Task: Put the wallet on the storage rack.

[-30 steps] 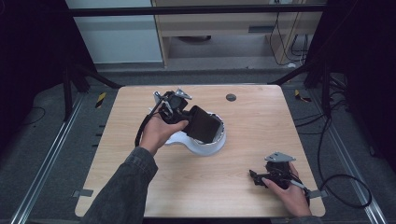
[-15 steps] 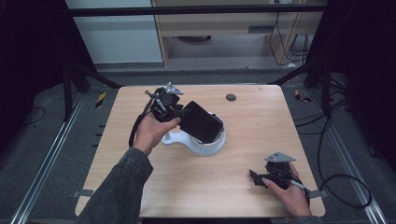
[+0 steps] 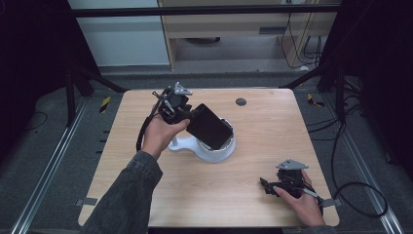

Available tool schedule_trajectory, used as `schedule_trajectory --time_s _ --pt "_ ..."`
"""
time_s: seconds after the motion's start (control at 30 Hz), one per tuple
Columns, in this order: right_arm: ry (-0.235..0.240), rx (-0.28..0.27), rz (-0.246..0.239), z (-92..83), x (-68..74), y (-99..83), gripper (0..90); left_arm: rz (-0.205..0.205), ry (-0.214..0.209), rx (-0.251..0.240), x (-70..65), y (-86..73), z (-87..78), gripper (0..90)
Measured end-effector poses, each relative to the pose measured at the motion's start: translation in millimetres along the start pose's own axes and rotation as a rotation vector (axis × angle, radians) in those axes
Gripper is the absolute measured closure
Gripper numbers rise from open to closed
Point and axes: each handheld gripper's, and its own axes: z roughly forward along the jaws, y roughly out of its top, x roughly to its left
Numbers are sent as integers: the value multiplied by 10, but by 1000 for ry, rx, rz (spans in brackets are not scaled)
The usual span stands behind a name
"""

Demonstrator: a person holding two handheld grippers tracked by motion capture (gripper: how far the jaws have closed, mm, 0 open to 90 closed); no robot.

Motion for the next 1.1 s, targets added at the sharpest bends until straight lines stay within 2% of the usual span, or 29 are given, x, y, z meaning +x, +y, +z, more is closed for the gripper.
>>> schedule_trajectory --time_s 0.13,0.17,0.5,0.7,0.77,0.87,1.1 --pt "1 -1 -2 2 4 0 32 12 12 -6 -22 65 -10 641" --pt "2 2 -2 2 3 1 29 30 25 -3 -34 99 -23 636" --pt "1 2 -2 -1 7 -2 29 50 38 -26 -78 142 -51 610" --pt "1 3 0 0 9 -1 26 60 18 -32 -86 131 -66 594" --pt "1 3 -2 4 10 0 24 68 25 -28 -81 127 -60 594" --pt "1 3 0 4 11 0 24 64 30 -52 -78 134 -81 594" --pt "1 4 -1 5 10 1 23 89 12 -78 -149 105 -231 513"
